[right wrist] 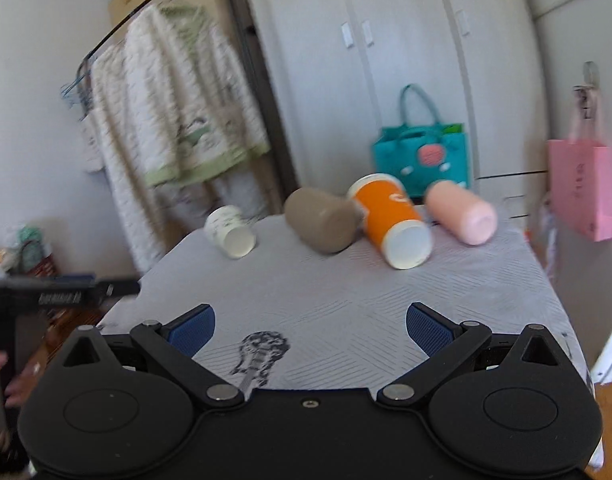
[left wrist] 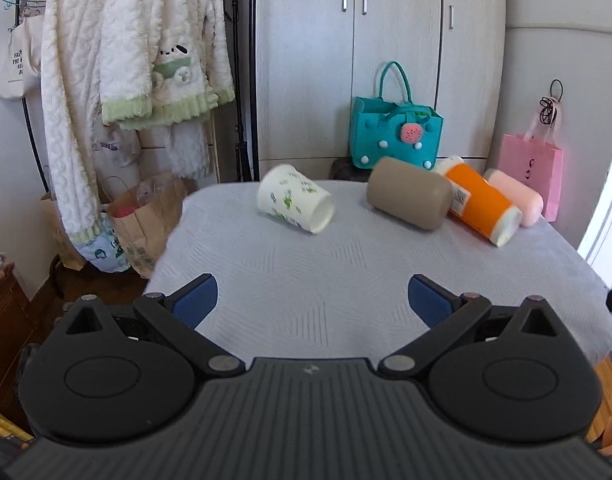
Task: Flip cup upright
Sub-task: 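Move the right gripper toward the tan cup's open rim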
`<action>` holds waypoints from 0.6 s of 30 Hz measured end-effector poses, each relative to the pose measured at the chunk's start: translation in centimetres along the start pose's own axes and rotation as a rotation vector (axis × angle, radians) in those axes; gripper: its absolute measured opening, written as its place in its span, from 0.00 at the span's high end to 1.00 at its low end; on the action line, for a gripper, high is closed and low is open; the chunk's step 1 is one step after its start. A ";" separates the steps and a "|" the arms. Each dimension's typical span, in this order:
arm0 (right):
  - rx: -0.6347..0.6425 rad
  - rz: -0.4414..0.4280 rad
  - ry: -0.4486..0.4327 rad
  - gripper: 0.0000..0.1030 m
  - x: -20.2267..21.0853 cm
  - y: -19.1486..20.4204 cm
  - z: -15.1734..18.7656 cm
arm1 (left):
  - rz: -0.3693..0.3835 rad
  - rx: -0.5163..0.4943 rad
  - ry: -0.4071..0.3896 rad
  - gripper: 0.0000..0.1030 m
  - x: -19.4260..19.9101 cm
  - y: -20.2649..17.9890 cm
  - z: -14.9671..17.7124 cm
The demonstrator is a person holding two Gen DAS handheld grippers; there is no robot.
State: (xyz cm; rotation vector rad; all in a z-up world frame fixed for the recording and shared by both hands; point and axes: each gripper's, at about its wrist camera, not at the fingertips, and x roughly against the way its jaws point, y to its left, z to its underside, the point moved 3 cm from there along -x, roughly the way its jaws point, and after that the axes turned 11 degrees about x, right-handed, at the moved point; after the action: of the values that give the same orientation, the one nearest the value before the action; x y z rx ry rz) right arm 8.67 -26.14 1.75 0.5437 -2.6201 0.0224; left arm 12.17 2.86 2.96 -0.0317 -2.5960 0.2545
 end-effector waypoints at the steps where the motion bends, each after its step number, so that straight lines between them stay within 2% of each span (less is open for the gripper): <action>1: 0.008 -0.018 0.012 0.00 -0.1 0.0 -0.3 | 0.006 0.001 0.014 0.00 -0.1 -0.1 -0.5; 9: 0.141 -0.115 0.071 0.00 -1.0 0.6 -4.2 | 0.119 -0.001 0.128 0.00 -1.4 -0.6 -3.6; 14: 0.252 -0.154 0.090 0.00 -2.1 1.2 -7.2 | 0.130 -0.038 0.115 0.00 -2.4 -1.2 -5.6; 18: 0.340 -0.226 0.132 0.00 -4.9 1.2 -10.0 | 0.159 -0.039 0.114 0.00 -4.2 -1.4 -7.2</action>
State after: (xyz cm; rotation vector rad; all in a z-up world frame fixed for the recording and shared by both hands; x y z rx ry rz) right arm 16.54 -22.14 8.63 0.9188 -2.4228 0.4229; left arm 19.49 2.45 7.12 -0.2595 -2.4869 0.2510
